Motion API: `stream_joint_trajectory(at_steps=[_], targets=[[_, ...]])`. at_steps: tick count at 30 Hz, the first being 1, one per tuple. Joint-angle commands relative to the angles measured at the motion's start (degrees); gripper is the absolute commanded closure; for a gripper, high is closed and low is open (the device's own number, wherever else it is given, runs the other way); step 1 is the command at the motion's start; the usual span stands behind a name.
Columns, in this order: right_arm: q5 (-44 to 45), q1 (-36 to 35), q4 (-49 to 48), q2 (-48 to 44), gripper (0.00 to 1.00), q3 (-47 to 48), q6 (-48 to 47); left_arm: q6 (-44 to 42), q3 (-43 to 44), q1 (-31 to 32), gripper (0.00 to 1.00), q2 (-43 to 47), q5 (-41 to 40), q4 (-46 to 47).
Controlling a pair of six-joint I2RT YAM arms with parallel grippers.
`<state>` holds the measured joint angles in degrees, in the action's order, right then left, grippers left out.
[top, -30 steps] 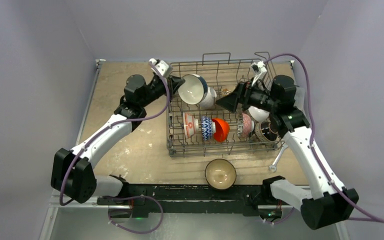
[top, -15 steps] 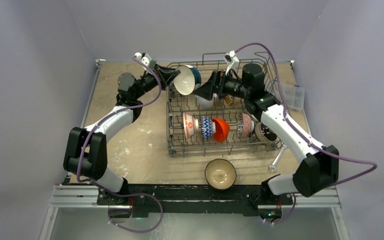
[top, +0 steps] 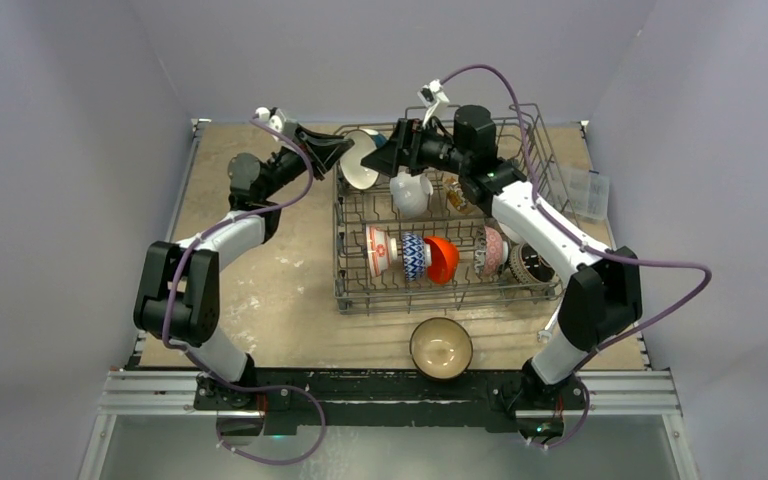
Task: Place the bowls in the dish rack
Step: Turn the bowl upside down on the dish rack.
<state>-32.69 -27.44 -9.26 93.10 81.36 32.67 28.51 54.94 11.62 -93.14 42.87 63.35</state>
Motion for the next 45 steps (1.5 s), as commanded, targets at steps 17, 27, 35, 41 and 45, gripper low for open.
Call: stream_joint_trajectory(at_steps=[17,27,35,41,45], targets=[[3.9,-1.9,-2.4,3.6,1.0,3.8,1.9,0.1,0.3,-1.3,0.93,-2.7,-3.3,1.2],[15.9,-2.5,10.7,8.7,1.0,11.7,-2.9,-2.1,-2.0,-2.0,0.43,0.4,-7.5,-2.0],[32.3,-7.4,23.6,13.8,1.0,21.5,-7.1,-11.3,-2.9,-2.5,0.31,5.8,-15.3,-12.3],[42.2,-10.9,30.6,18.3,1.0,29.2,-8.3,-19.3,-3.9,-2.5,0.18,10.7,-25.7,-20.6],[43.7,-12.4,33.1,21.0,1.0,32.4,-7.9,-23.8,-5.2,-2.6,0.15,13.6,-30.5,-22.2]])
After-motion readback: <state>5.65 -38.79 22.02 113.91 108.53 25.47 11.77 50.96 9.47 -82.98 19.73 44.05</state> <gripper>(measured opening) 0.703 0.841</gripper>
